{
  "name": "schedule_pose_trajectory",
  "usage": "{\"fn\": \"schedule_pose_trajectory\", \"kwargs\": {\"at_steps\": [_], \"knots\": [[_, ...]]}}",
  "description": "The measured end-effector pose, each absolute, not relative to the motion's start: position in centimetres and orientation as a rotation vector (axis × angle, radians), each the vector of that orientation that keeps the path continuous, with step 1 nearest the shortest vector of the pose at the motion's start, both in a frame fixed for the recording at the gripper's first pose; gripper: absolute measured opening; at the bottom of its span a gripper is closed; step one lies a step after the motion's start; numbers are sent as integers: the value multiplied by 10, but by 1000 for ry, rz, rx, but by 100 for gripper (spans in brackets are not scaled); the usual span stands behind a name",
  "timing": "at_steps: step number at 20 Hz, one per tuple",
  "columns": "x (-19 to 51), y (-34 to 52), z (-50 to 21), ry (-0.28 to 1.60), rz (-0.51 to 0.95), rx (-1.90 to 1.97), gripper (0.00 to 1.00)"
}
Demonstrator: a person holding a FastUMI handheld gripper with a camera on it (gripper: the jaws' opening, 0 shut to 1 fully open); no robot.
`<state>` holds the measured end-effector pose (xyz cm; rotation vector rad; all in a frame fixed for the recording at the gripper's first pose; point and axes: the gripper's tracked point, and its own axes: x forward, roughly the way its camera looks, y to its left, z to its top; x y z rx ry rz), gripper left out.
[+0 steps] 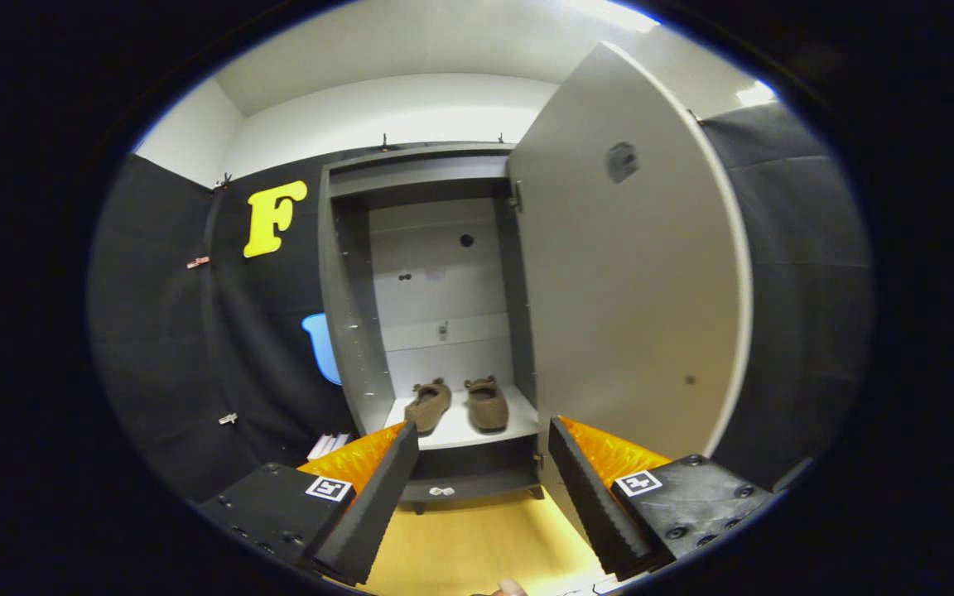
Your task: Open the shoe cabinet door, grab the shoes and put them into the shoe cabinet, then close the shoe cabinet door.
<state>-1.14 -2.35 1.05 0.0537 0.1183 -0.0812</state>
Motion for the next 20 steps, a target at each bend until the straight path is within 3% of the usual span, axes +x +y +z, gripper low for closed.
{"fn": "schedule_pose_trajectory", "kwargs": {"at_steps": [7,11,20], "knots": [[-68,-144,29,42,-270,70,99],[-74,-212,33,41,-305,85,98],[-17,-232,12,110,-16,71,98]]}}
